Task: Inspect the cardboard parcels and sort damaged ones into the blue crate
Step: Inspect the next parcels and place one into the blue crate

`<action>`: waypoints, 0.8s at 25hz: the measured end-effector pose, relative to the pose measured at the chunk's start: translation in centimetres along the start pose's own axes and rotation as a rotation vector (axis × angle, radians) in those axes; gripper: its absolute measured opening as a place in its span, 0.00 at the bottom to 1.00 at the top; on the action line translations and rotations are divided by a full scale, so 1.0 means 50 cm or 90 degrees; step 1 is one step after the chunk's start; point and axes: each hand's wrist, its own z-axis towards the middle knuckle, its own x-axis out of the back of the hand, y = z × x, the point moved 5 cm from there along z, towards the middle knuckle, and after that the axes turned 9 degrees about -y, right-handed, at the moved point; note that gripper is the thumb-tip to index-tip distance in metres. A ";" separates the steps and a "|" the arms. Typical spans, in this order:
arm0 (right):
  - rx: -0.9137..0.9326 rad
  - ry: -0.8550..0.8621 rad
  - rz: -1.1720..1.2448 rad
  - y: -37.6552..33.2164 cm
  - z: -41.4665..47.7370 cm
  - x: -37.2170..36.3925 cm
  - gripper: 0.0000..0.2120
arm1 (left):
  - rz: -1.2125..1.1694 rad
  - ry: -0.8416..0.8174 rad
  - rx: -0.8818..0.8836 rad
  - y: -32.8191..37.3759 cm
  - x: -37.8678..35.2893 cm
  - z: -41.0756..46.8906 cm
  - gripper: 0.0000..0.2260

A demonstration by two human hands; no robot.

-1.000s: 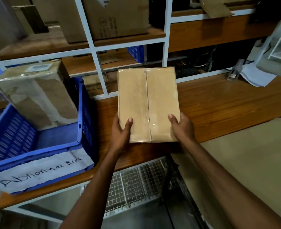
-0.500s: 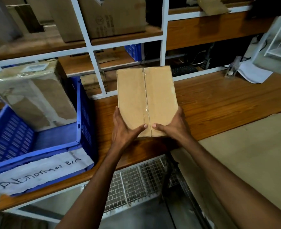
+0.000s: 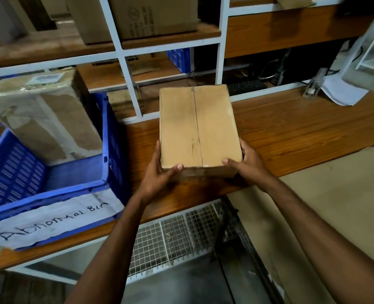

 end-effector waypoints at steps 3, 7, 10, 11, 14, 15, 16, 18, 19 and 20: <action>-0.026 0.110 -0.024 0.002 0.002 0.010 0.19 | -0.061 0.041 0.016 0.020 -0.002 0.003 0.36; -0.086 0.168 -0.057 0.010 0.039 0.018 0.16 | -0.128 0.141 0.084 0.025 0.002 0.024 0.24; -0.145 0.190 -0.084 -0.005 0.066 0.020 0.14 | 0.004 0.233 0.170 0.046 0.002 0.048 0.21; -0.153 0.205 -0.091 -0.009 0.071 0.022 0.12 | 0.079 0.256 0.191 0.052 0.002 0.054 0.21; -0.151 0.161 -0.010 0.002 0.072 0.014 0.16 | 0.156 0.275 0.217 0.048 0.000 0.058 0.19; -0.139 0.141 0.010 0.011 0.070 0.007 0.20 | 0.127 0.267 0.201 0.041 -0.003 0.058 0.18; -0.122 0.136 0.007 0.012 0.066 0.003 0.22 | 0.080 0.259 0.175 0.039 -0.009 0.057 0.17; -0.102 0.125 0.061 0.021 0.063 -0.001 0.25 | -0.034 0.244 0.127 0.037 -0.022 0.048 0.17; -0.095 0.087 0.126 0.030 0.057 -0.012 0.31 | -0.083 0.221 0.110 0.030 -0.026 0.041 0.19; -0.090 0.049 0.187 0.041 0.047 -0.024 0.38 | -0.112 0.184 0.098 0.022 -0.032 0.034 0.22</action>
